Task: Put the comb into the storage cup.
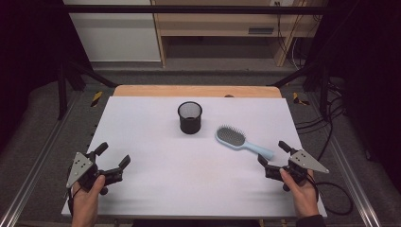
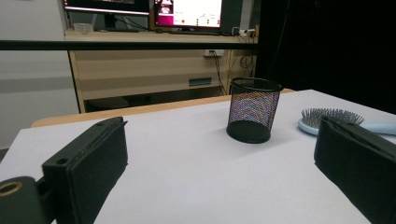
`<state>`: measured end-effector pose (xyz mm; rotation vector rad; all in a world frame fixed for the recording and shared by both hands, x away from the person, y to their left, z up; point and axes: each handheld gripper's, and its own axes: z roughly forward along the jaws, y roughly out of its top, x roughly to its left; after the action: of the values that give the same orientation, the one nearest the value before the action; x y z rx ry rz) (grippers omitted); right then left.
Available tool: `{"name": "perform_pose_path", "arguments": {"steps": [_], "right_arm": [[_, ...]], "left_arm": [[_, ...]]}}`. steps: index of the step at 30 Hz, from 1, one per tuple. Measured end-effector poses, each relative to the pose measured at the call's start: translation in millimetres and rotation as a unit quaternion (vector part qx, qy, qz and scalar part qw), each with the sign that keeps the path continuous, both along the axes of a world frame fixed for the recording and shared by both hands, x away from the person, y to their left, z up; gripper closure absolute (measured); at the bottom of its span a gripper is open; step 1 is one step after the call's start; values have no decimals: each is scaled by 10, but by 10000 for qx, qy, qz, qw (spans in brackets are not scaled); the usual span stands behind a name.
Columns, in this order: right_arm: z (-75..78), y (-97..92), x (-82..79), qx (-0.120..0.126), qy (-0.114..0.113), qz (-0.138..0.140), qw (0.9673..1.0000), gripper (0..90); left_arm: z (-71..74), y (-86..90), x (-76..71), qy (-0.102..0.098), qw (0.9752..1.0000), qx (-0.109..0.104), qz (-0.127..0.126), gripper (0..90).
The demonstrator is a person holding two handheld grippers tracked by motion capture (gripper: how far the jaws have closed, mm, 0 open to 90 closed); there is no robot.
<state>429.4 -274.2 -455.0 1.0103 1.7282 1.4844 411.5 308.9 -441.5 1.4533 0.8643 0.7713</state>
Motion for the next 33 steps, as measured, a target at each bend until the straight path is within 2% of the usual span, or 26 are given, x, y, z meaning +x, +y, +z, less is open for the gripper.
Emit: {"name": "perform_pose_path", "arguments": {"steps": [4,6,11,14,17,22,28,29,31,33], "right_arm": [[-12,12,8,-30,65,-59,10000,48],[2,24,5,-91,120,-127,9998,43],[17,41,6,-52,209,-415,9989,50],[16,23,25,66,309,-513,9982,75],[10,7,38,53,423,-608,9972,103],[56,29,16,39,487,-663,9966,178],[118,87,55,-346,843,-741,9931,426],[121,89,81,-415,876,-704,9928,426],[135,113,138,-654,995,-638,9908,532],[158,144,198,-901,1005,-576,9892,613]], "left_arm": [[-3,-22,8,18,10000,35,-29,28],[10,-54,-14,-41,9998,200,-62,28],[-2,-84,-25,-13,9995,295,-79,28],[-9,-86,-14,3,9995,329,-19,29],[-10,-78,-16,6,9994,339,16,29],[-2,-72,-34,-21,9994,357,12,31],[-22,-75,-27,13,9994,355,3,31],[-22,-75,-27,13,9994,355,3,31],[-28,-70,-8,29,9993,366,25,32],[-22,-71,1,22,9993,363,27,32]]}}
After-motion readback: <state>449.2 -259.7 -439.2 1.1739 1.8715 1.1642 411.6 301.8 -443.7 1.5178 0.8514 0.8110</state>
